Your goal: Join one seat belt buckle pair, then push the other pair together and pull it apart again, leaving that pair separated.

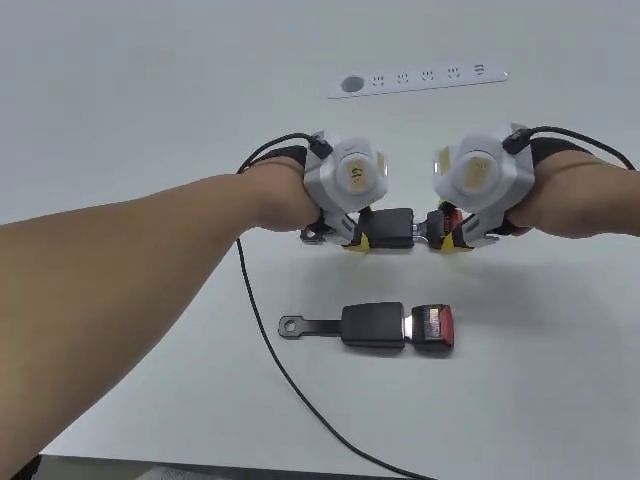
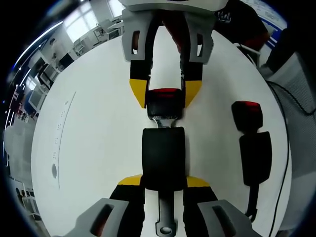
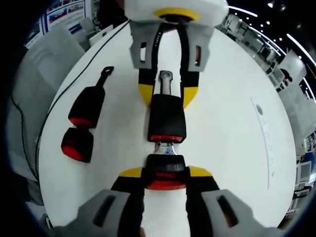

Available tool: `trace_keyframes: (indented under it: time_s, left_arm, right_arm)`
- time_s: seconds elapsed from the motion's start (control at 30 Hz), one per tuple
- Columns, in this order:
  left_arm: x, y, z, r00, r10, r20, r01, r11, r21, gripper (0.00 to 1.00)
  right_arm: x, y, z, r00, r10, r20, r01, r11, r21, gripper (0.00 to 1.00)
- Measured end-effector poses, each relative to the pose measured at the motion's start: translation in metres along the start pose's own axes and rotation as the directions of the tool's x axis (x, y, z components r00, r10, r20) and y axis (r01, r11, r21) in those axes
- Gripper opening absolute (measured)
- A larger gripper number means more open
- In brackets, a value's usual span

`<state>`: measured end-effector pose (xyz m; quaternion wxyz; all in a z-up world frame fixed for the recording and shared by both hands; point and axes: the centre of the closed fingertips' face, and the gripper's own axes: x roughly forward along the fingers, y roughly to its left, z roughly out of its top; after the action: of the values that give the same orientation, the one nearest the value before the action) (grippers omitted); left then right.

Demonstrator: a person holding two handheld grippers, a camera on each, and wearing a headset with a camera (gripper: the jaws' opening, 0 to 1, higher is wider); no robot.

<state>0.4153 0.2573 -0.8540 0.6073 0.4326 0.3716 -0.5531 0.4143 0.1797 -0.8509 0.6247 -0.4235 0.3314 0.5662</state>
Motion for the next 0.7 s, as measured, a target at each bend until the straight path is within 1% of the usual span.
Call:
trace_keyframes:
  time_s: [0.03, 0.17, 0.23, 0.3, 0.43, 0.6, 0.7]
  left_arm:
    - [0.002, 0.003, -0.003, 1.0, -0.001, -0.001, 0.001, 1.0, 0.001, 0.29]
    - [0.002, 0.003, -0.002, 1.0, -0.003, 0.003, 0.003, 1.0, 0.017, 0.29]
    - [0.001, 0.003, -0.002, 0.9999, -0.001, 0.013, 0.001, 1.0, 0.013, 0.3]
    - [0.001, 0.003, -0.002, 0.9999, 0.001, 0.014, -0.001, 1.0, 0.011, 0.3]
    - [0.001, 0.001, 0.001, 0.9999, 0.007, -0.015, -0.006, 1.0, 0.021, 0.3]
    - [-0.001, 0.001, -0.001, 0.9998, 0.014, -0.01, -0.014, 1.0, 0.02, 0.31]
    - [-0.001, 0.001, -0.001, 0.9999, 0.015, -0.006, -0.015, 1.0, 0.021, 0.31]
  right_arm:
    - [-0.001, 0.0, -0.002, 1.0, 0.0, 0.003, 0.0, 1.0, 0.0, 0.3]
    - [-0.001, 0.003, -0.002, 0.9997, 0.006, 0.022, -0.006, 1.0, 0.008, 0.31]
    - [-0.001, 0.003, -0.003, 0.9998, 0.002, 0.02, -0.002, 1.0, -0.003, 0.31]
    - [-0.003, 0.003, -0.006, 0.9998, 0.003, 0.02, -0.003, 1.0, -0.001, 0.31]
    - [-0.009, 0.005, -0.02, 1.0, 0.005, -0.004, -0.005, 1.0, -0.01, 0.31]
    - [-0.017, 0.009, -0.036, 0.9998, 0.01, -0.016, -0.01, 1.0, 0.0, 0.32]
    - [-0.022, 0.009, -0.046, 0.9998, 0.004, -0.022, -0.003, 1.0, 0.013, 0.32]
